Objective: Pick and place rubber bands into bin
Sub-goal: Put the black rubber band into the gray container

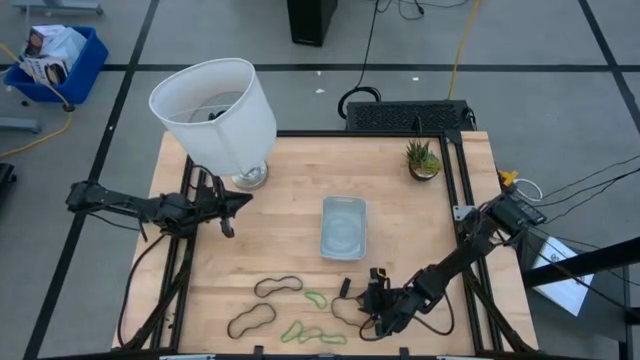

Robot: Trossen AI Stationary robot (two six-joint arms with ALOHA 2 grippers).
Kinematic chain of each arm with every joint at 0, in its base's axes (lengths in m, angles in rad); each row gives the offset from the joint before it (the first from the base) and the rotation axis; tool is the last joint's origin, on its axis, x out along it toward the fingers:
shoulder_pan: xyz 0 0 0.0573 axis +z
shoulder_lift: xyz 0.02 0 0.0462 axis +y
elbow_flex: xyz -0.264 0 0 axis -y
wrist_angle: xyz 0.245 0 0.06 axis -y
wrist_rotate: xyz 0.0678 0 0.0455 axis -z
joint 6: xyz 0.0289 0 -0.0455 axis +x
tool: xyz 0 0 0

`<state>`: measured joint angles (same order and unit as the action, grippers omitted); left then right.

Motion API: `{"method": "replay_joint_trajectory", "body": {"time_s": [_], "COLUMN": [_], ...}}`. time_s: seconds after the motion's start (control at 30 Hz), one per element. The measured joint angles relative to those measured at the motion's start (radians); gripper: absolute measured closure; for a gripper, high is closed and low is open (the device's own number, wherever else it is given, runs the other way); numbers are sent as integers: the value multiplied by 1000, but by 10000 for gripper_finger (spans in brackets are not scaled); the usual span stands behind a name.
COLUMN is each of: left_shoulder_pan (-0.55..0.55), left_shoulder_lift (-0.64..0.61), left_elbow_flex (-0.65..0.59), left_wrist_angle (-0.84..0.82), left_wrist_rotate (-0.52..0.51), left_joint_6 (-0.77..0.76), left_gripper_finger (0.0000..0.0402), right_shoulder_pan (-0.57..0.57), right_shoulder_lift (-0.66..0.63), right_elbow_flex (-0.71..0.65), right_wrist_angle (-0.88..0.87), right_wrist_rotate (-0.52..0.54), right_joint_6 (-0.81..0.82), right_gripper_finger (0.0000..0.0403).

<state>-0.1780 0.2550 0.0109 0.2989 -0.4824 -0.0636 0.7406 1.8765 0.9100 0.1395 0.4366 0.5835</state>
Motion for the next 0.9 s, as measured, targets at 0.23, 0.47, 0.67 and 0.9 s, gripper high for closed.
{"method": "replay_joint_trajectory", "body": {"time_s": [0.23,0.47,0.67,0.9], "left_shoulder_pan": [0,0,0,0], "left_shoulder_lift": [0,0,0,0], "left_elbow_flex": [0,0,0,0], "left_wrist_angle": [-5,-4,-4,-2], "left_wrist_rotate": [0,9,10,10], "left_joint_6": [-3,-5,4,6], "left_gripper_finger": [376,376,376,376], "right_shoulder_pan": [-1,-14,-34,-53], "right_shoulder_lift": [36,37,-18,-224], "right_elbow_flex": [5,3,-2,92], "right_wrist_angle": [-42,-33,-18,-91], "right_wrist_rotate": [0,-6,-45,44], "right_joint_6": [105,131,79,-226], "right_gripper_finger": [262,372,400,401]}}
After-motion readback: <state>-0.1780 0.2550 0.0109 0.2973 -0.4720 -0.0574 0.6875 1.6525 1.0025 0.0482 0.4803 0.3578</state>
